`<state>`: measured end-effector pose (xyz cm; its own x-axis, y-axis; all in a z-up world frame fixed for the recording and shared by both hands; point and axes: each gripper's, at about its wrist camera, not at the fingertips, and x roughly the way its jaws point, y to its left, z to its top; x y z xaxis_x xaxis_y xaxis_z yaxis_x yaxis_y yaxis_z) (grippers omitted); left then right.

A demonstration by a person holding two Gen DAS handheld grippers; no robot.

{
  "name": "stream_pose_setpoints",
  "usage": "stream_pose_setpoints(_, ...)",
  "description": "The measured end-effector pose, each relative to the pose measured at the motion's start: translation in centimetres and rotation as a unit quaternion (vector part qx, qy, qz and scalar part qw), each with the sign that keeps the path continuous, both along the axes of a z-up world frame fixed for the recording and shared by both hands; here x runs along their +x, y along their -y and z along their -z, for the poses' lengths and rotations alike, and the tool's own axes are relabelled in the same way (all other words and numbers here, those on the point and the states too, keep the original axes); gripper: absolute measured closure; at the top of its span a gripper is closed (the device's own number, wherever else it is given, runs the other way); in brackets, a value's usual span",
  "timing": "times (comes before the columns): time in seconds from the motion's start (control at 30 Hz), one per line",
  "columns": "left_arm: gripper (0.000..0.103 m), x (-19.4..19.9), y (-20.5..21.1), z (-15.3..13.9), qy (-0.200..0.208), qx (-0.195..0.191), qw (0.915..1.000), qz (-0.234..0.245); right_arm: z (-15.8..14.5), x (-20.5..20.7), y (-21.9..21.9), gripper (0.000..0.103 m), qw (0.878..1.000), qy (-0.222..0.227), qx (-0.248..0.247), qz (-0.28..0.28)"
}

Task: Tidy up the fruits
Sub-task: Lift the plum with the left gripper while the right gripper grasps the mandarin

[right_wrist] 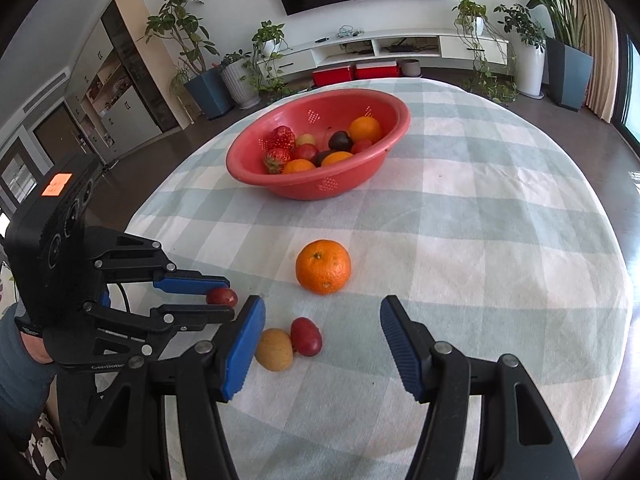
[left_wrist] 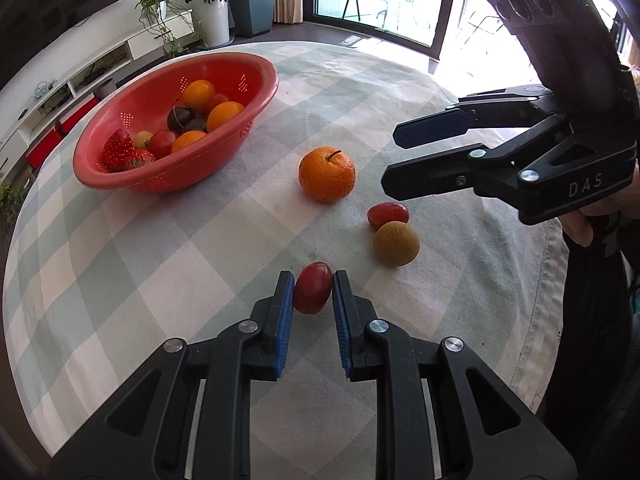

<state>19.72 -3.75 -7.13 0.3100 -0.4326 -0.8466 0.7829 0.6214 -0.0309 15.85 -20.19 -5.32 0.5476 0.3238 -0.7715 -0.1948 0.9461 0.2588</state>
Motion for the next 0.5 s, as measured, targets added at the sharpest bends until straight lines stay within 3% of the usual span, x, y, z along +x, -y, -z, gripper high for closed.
stream_pose_setpoints(0.27, 0.085, -0.1, -0.9, -0.1, 0.003, -0.012, 0.9997, -0.019, 1.6, 3.1, -1.3, 0.039, 0.999, -0.017, -0.030, -0.007)
stream_pose_setpoints(0.5, 0.085, -0.2, -1.3, -0.3, 0.002, -0.018, 0.9995, -0.027, 2.6, 3.8, -1.9, 0.046, 0.999, -0.026, -0.042, -0.018)
